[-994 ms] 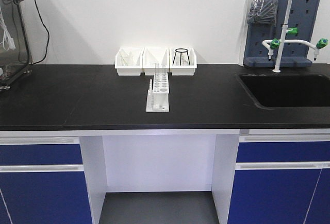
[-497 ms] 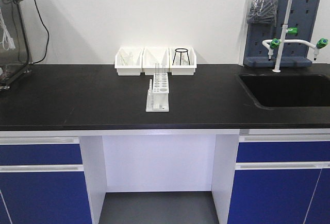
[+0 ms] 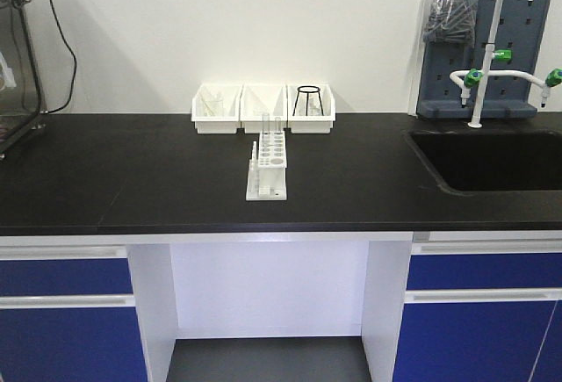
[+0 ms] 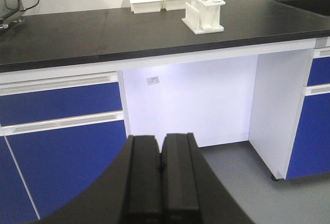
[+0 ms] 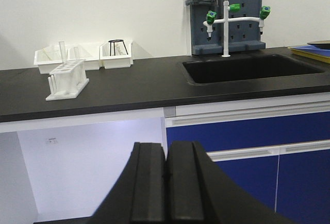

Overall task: Flip and reinsert test tube from rack
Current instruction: 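Drive the base toward the white test-tube rack on the bench, then move the right gripper over the rack toward a clear test tube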

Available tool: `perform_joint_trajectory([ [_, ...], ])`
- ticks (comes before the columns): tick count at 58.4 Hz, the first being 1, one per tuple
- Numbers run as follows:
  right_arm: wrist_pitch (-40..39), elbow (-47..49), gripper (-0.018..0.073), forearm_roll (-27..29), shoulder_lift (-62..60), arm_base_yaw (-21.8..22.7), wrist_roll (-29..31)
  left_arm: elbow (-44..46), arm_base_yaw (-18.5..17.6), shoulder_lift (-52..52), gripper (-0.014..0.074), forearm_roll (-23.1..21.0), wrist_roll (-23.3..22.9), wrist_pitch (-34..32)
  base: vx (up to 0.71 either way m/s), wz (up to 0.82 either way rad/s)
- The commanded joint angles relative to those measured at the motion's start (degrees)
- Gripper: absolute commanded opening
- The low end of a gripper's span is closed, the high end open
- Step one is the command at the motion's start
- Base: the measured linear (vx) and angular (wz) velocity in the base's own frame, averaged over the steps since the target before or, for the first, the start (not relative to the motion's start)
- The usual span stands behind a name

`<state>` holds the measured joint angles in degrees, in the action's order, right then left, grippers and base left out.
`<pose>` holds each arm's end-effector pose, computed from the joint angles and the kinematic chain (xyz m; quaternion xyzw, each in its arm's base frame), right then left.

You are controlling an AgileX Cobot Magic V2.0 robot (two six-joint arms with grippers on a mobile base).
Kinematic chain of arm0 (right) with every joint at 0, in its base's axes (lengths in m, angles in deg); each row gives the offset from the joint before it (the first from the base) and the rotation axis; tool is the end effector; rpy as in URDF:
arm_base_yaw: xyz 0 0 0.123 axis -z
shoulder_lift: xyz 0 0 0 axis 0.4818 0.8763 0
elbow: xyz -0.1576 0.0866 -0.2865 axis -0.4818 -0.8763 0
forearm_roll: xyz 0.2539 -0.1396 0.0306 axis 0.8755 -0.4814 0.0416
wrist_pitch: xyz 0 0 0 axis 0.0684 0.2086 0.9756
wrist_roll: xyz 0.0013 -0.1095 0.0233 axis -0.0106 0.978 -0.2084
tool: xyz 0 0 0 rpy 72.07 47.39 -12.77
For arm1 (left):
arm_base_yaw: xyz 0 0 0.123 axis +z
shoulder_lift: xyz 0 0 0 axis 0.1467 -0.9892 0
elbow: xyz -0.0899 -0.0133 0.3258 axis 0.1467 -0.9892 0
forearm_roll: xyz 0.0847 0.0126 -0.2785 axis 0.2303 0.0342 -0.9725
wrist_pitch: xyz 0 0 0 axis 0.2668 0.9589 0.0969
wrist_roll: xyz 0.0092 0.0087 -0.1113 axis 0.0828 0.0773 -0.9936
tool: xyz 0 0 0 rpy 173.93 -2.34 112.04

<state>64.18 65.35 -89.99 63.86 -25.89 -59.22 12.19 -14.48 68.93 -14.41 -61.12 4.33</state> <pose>0.0642 -0.0048 0.1972 0.0350 0.7031 -0.0100 0.7102 0.0625 -0.0020 0.1804 0.0344 0.7564 -0.0126 0.6531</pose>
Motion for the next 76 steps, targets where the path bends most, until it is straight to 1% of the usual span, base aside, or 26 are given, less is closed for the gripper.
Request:
perform_joint_trajectory([
  [1,-4.25,-0.17,-0.0011,-0.24,-0.59,0.19,0.52,0.23,-0.01,0.45,-0.0006,-0.27,-0.5,-4.59,0.21,-0.03],
  [21,-4.26,-0.17,-0.0011,-0.24,-0.59,0.36,0.52,0.23,-0.01,0.45,-0.0006,-0.27,-0.5,-4.59,0.27,-0.03],
  [76,-3.96,-0.17,-0.0011,-0.24,-0.59,0.35,0.52,0.23,-0.01,0.45,-0.0006,-0.27,-0.5,-4.59,0.36,0.01],
])
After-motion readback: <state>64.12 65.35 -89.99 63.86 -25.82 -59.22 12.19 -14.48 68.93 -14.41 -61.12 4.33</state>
